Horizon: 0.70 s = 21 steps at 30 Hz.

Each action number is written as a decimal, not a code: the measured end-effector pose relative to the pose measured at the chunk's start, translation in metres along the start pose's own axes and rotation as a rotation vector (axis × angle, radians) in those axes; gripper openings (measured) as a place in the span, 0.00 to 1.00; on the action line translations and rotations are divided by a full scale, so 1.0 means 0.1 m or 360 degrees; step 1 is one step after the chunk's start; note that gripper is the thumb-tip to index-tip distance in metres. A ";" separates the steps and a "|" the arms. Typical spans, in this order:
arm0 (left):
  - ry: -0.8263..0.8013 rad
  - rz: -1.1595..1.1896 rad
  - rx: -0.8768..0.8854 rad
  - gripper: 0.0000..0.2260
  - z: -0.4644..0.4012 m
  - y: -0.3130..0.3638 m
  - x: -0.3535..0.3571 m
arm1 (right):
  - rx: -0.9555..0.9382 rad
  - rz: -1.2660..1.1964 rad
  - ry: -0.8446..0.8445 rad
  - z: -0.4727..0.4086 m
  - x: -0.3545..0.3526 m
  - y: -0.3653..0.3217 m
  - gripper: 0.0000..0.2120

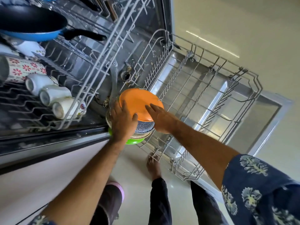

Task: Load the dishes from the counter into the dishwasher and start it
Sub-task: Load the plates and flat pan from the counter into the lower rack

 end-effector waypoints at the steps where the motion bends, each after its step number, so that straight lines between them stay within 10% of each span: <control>1: -0.0038 -0.0152 0.0150 0.34 0.11 0.05 -0.03 | -0.0007 0.0019 0.0008 0.08 -0.03 -0.02 0.42; 8: -0.0102 -0.0553 0.0656 0.34 1.26 0.36 -0.65 | -0.0067 0.0361 0.0147 1.10 -0.50 -0.49 0.41; 21: 0.0059 -0.0206 0.0188 0.35 4.09 -0.22 -2.22 | -0.0666 0.0729 0.0221 3.09 -1.11 -2.70 0.40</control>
Point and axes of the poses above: each hand's wrist, its own z-axis away from the middle knuckle, its own x-axis out of the palm, y = z × x, the point moved 5 cm from there along -z, towards the middle knuckle, and after that the axes turned 9 degrees about z, right-handed, at the moved point
